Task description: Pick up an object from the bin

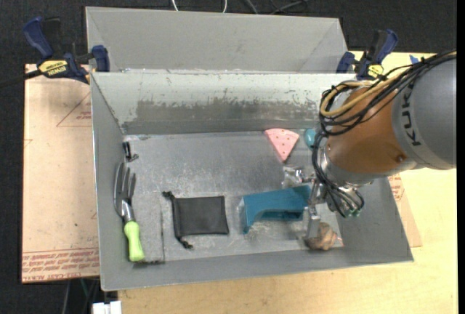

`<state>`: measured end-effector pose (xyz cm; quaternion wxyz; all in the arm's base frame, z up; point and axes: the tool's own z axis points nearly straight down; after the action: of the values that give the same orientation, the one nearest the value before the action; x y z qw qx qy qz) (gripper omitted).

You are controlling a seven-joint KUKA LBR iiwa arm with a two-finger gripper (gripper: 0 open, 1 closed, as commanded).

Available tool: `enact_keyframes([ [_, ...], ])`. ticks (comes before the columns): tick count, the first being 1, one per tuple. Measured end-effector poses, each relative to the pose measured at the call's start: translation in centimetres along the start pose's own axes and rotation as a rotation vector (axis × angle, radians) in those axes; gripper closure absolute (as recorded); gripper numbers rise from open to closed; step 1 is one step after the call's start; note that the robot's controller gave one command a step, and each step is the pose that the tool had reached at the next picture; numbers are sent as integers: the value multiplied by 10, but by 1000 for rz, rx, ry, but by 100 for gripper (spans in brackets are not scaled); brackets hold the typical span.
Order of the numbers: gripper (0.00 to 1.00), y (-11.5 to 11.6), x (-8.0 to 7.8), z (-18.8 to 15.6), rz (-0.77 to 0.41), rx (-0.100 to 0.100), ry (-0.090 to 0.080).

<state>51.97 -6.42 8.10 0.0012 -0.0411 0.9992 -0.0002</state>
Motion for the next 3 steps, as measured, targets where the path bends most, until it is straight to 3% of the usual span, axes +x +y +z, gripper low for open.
enact_keyframes([
  [1,100,8,35,9,48,0,-7],
  [2,100,8,35,10,48,0,-7],
  [3,100,-2,28,-64,30,-3,4],
])
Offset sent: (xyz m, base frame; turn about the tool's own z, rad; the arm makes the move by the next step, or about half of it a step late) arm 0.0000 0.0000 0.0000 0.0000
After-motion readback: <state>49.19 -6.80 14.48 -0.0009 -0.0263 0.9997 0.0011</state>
